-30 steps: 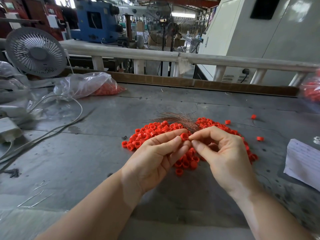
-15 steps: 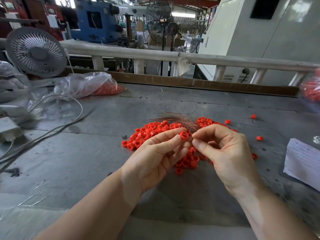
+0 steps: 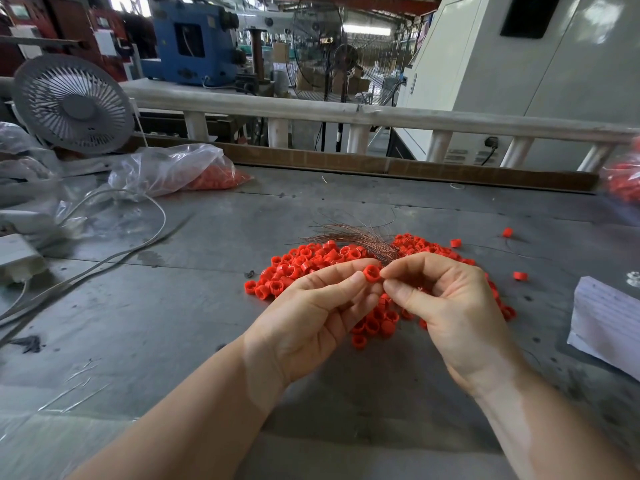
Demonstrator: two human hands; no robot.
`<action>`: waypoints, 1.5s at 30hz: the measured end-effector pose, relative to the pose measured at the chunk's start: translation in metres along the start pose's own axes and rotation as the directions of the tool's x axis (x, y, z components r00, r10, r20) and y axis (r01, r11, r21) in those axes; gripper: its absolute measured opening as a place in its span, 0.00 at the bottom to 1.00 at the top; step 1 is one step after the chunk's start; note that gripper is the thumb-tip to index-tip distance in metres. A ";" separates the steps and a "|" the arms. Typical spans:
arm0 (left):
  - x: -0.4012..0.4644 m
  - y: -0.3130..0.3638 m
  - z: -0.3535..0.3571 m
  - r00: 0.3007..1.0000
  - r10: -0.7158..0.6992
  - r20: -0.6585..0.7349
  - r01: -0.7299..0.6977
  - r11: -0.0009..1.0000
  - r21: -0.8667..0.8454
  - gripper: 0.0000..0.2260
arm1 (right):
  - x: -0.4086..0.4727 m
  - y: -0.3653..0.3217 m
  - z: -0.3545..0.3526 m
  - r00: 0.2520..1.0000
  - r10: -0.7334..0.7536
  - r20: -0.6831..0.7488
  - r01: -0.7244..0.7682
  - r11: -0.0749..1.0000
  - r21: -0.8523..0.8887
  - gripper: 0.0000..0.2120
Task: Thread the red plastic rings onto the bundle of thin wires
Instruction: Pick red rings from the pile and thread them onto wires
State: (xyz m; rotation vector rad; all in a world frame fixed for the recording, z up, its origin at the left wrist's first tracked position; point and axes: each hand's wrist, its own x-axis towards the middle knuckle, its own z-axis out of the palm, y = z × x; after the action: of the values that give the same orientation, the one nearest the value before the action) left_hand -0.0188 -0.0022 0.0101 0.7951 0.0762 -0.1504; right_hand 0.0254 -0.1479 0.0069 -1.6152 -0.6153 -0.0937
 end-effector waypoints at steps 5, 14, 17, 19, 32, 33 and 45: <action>0.000 0.001 0.000 1.000 0.002 -0.014 -0.002 1.000 0.001 0.09 | -0.002 -0.002 0.001 0.999 -0.046 -0.023 0.043 0.989 -0.138 0.13; -0.001 0.003 0.002 0.998 -0.018 -0.058 0.018 1.000 0.002 0.11 | -0.004 -0.005 0.003 0.966 -0.260 -0.004 0.240 0.896 -0.374 0.13; -0.002 0.005 0.003 0.998 -0.040 -0.056 0.039 0.999 -0.023 0.11 | -0.004 -0.005 0.002 0.958 -0.287 0.008 0.266 0.875 -0.405 0.12; -0.002 0.005 0.004 0.997 -0.041 -0.066 0.039 0.999 -0.019 0.10 | -0.004 -0.004 0.002 0.955 -0.297 0.019 0.276 0.863 -0.424 0.12; -0.002 0.005 0.002 0.996 -0.024 -0.089 0.025 1.000 0.002 0.10 | -0.004 -0.002 0.002 0.944 -0.328 0.030 0.309 0.851 -0.424 0.05; -0.002 0.005 0.002 0.996 -0.023 -0.089 0.023 1.000 -0.006 0.10 | -0.004 -0.002 0.002 0.944 -0.330 0.023 0.309 0.852 -0.424 0.05; -0.002 0.004 0.004 0.994 -0.004 -0.111 -0.005 0.997 -0.082 0.11 | -0.004 -0.003 0.002 0.930 -0.368 0.014 0.339 0.843 -0.418 0.05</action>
State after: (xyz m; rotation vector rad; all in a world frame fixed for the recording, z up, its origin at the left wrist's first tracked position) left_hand -0.0201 -0.0022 0.0153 0.7210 0.1857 -0.1017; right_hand 0.0200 -0.1470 0.0071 -1.8778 -0.8817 -0.5868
